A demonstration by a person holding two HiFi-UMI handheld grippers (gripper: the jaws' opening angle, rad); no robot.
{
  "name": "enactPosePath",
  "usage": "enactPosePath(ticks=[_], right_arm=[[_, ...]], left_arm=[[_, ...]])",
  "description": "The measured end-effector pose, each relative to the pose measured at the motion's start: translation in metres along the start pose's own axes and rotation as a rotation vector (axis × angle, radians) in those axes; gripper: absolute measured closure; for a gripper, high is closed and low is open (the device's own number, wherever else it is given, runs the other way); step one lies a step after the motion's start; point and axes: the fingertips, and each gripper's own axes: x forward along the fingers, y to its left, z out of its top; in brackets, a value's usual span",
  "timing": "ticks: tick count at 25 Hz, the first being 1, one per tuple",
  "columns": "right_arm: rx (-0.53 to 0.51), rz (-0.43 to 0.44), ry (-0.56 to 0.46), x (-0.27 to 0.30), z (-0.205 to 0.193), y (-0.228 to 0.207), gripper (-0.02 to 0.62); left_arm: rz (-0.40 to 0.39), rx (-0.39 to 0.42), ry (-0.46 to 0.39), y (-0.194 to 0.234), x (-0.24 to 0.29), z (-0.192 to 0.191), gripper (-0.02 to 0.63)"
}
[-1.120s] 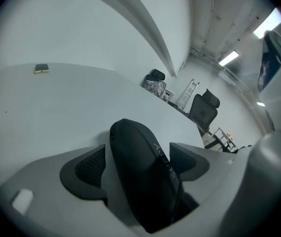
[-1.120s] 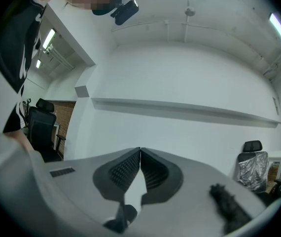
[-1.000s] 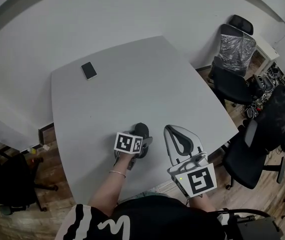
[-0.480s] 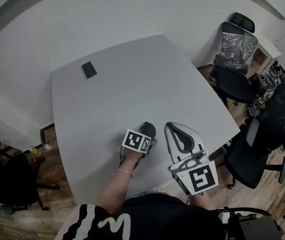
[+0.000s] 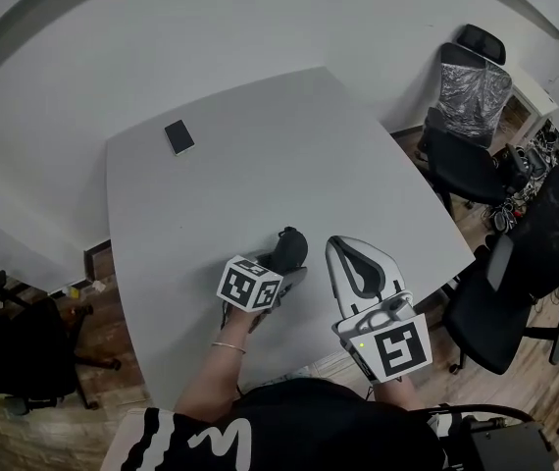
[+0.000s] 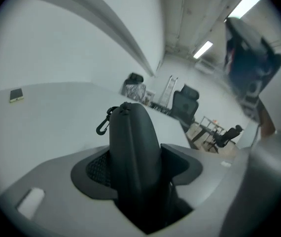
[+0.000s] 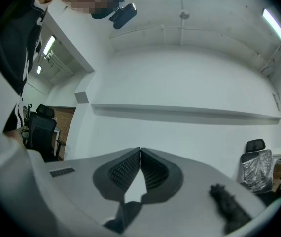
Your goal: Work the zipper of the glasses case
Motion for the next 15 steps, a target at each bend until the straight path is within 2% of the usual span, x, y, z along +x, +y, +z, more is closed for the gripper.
enactPosePath(ticks=[3,6,8,10,12,15], right_arm=[[-0.018,0.000,-0.031,0.001,0.006,-0.003,0.588],[-0.065,0.000,-0.051,0.005,0.012,-0.001,0.588],[-0.106,0.016,-0.057,0.008,0.014,0.002,0.586],[-0.170,0.046,-0.059,0.012,0.015,0.010,0.586],[-0.260,0.075,-0.051,0.017,0.015,0.021,0.586],[-0.387,0.084,-0.055,0.023,0.022,0.034,0.586]], left_arm=[[-0.129,0.060,-0.253,-0.024,-0.054,0.061,0.314],[-0.184,0.263,-0.394,-0.050,-0.117,0.109,0.313],[-0.176,0.409,-0.425,-0.069,-0.152,0.129,0.313],[-0.140,0.518,-0.444,-0.085,-0.181,0.144,0.313],[-0.117,0.585,-0.444,-0.101,-0.203,0.154,0.312],[-0.083,0.669,-0.371,-0.117,-0.219,0.154,0.311]])
